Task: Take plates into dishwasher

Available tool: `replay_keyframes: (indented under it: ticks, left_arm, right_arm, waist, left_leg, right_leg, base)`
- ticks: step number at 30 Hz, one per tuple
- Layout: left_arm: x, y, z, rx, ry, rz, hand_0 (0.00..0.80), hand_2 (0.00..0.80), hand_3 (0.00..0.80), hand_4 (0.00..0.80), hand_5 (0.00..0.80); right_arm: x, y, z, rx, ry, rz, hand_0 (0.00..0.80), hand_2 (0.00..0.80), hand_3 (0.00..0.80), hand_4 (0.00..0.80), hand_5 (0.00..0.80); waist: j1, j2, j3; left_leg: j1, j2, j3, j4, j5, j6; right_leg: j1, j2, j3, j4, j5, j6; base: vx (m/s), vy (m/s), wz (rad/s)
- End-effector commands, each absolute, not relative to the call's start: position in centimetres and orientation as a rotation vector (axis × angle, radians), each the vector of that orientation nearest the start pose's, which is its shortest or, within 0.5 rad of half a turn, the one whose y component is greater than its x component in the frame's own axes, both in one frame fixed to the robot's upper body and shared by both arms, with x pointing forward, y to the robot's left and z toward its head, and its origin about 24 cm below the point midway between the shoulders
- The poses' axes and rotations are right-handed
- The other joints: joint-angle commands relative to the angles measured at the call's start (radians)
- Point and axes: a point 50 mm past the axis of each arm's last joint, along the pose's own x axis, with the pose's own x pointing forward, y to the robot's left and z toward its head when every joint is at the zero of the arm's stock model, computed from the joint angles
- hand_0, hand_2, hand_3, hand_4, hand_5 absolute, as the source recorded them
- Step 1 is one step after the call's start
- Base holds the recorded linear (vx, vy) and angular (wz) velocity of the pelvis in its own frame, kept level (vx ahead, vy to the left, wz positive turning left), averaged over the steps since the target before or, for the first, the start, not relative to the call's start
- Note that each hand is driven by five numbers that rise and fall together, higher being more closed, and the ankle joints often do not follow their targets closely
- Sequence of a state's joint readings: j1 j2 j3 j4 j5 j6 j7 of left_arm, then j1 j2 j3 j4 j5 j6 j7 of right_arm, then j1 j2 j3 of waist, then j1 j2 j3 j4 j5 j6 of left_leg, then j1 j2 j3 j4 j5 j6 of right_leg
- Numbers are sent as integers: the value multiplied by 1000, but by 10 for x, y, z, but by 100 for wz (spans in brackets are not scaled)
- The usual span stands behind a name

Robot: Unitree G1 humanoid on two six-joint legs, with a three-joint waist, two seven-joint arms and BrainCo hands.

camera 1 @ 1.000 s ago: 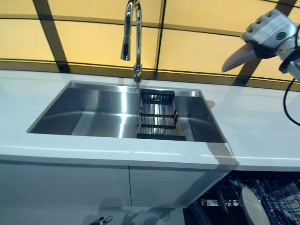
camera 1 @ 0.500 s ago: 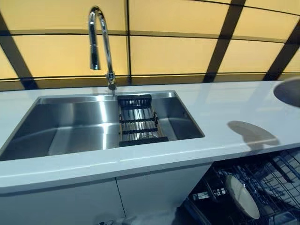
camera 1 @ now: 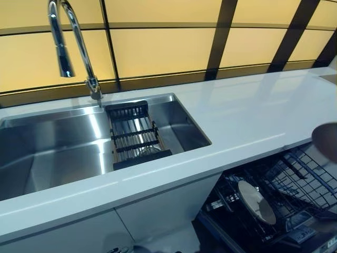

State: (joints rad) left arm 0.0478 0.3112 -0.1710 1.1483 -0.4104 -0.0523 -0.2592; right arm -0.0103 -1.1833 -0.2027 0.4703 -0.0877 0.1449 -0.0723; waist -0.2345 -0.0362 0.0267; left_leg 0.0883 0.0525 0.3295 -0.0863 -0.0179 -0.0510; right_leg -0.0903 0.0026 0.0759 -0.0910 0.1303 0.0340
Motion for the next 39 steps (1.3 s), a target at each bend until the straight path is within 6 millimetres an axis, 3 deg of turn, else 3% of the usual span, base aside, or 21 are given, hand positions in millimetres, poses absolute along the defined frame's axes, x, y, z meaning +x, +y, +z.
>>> replay_keyframes:
  ticks: [1, 16, 29, 39]
  left_arm:
    - [96, 255, -149, -94, 1104, 50, 0, 0, 0, 0, 0]
    - [102, 250, -148, -95, 1066, 32, 0, 0, 0, 0, 0]
    - [110, 245, -146, -108, 1040, 20, 0, 0, 0, 0, 0]
    - [116, 234, -147, -136, 1026, -5, 0, 0, 0, 0, 0]
  right_arm:
    - [221, -442, 186, -1123, 303, -644, 800, 800, 800, 800, 800]
    - [235, -416, 125, -1028, 434, -585, 800, 800, 800, 800, 800]
    - [244, -405, 105, -1047, 433, -655, 800, 800, 800, 800, 800]
    - [258, -400, 104, -1110, 418, -693, 800, 800, 800, 800, 800]
  waist:
    - [7, -16, 5]
    - [7, 26, 53]
    - [13, 59, 83]
    - [22, 94, 96]
  left_leg:
    - [-15, 11, -47, -1, -44, 56]
    - [-20, 18, -28, -1, -50, 51]
    - [-41, 15, -33, -1, -44, 50]
    - [-52, 12, -39, -1, -38, 46]
  right_leg:
    - [82, -1, -54, 4, -79, 61]
    - [64, -19, -104, 4, -79, 71]
    - [41, -29, -112, 4, -76, 72]
    - [30, -35, -118, 4, -79, 69]
  base:
    - [34, -44, -18]
    - [-8, -31, -3]
    - [-4, -7, -3]
    - [0, 0, 0]
